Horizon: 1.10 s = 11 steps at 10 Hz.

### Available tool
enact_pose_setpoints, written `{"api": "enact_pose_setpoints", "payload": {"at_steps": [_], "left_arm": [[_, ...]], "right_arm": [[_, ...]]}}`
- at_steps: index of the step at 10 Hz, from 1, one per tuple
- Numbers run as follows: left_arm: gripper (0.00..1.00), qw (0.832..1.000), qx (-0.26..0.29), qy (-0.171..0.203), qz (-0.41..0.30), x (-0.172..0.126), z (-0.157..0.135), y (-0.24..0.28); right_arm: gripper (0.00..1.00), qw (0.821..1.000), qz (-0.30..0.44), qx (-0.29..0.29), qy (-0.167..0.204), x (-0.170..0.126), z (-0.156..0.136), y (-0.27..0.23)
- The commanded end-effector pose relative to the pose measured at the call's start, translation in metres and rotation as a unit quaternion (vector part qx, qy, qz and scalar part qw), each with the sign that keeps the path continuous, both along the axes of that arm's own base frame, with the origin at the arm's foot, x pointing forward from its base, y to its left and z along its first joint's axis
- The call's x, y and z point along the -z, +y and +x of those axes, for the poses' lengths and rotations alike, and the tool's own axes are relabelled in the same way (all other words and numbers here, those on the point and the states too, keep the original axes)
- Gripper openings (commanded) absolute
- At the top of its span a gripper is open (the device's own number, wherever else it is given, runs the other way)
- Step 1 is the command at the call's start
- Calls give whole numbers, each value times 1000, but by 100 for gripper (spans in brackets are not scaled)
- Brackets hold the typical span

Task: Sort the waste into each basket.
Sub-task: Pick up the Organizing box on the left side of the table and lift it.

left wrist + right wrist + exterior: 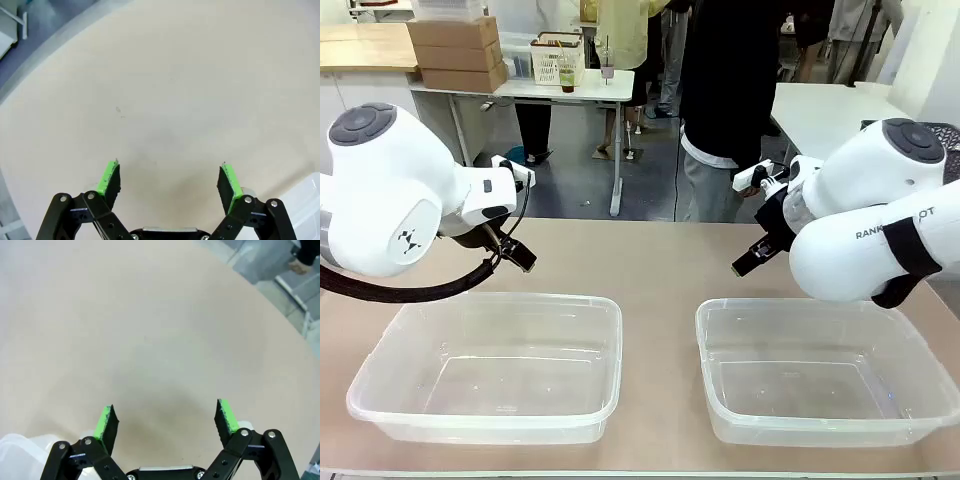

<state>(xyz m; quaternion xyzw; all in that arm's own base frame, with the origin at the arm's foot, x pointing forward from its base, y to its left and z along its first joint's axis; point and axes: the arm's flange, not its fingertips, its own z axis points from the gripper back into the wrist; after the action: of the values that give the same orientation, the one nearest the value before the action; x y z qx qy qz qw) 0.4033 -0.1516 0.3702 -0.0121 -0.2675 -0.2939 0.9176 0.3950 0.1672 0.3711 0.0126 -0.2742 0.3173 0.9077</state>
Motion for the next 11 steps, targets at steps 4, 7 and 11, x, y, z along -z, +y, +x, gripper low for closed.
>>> {"api": "enact_pose_setpoints", "payload": {"at_steps": [4, 7, 11], "left_arm": [[100, 1000, 0, 0, 0, 0, 0, 0], [100, 1000, 0, 0, 0, 0, 0, 0], [100, 1000, 0, 0, 0, 0, 0, 0]], "right_arm": [[100, 1000, 0, 0, 0, 0, 0, 0], [100, 1000, 0, 0, 0, 0, 0, 0], [100, 1000, 0, 0, 0, 0, 0, 0]]}}
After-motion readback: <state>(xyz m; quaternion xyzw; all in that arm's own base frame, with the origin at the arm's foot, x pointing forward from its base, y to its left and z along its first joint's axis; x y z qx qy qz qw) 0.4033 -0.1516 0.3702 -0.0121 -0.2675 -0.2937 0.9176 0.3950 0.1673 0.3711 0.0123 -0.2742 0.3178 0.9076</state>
